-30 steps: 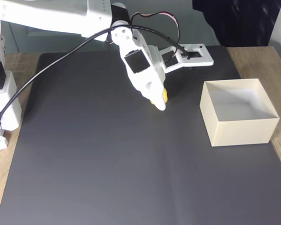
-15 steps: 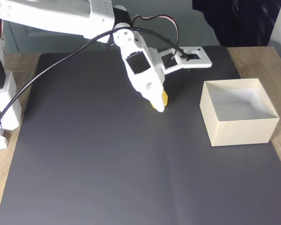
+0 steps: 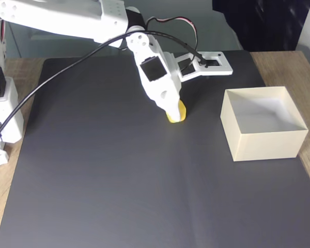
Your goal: Grasp a cube block and put it in the white box.
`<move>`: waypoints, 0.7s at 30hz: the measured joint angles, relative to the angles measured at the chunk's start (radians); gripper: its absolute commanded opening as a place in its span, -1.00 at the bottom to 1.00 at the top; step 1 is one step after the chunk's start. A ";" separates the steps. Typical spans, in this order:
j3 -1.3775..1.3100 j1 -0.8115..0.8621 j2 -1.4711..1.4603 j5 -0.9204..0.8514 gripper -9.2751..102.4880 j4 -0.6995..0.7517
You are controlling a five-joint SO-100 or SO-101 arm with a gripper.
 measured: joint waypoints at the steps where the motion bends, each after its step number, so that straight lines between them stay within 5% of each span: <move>1: 0.000 -0.003 0.000 0.003 -0.84 0.000; 21: -0.008 -0.034 0.110 0.055 -0.84 -0.060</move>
